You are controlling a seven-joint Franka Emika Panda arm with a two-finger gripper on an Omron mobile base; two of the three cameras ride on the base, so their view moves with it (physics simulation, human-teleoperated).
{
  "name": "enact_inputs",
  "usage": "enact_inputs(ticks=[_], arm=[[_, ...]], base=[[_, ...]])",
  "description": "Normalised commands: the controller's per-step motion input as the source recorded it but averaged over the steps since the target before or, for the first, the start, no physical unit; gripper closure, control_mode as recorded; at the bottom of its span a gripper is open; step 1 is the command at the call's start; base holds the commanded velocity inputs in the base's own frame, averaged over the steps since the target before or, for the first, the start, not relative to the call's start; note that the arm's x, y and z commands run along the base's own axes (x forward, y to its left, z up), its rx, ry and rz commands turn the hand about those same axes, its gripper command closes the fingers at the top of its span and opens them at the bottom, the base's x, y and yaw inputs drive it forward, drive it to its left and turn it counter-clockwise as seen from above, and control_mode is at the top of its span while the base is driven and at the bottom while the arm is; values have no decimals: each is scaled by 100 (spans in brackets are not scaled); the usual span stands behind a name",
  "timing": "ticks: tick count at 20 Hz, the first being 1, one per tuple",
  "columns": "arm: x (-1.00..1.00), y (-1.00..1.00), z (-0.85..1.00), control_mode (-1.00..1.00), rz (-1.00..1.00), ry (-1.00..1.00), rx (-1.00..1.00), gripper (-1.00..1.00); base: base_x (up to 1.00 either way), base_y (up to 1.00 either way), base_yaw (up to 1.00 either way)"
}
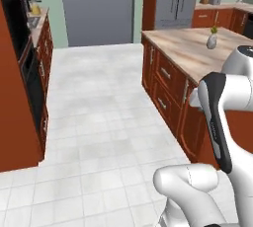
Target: There is a tray on the dining counter. Grab the cup, mug, and pitcher and place them on the tray. The pitcher may be placed next to the tray if it cannot fit the tray.
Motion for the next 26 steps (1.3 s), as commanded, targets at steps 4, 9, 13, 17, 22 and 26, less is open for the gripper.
enact_inputs(ticks=[4,9,13,17,22,26], arm=[[0,0,0,100,0,0,0,-100],[0,0,0,100,0,0,0,-100],[0,0,0,100,0,0,0,-100],[0,0,0,100,0,0,0,-100],[0,0,0,100,0,0,0,-100],[0,0,0,100,0,0,0,-100]], base=[[100,100,5],[100,85,1],[100,44,0],[100,-13,0],[100,-30,0],[100,-28,0]])
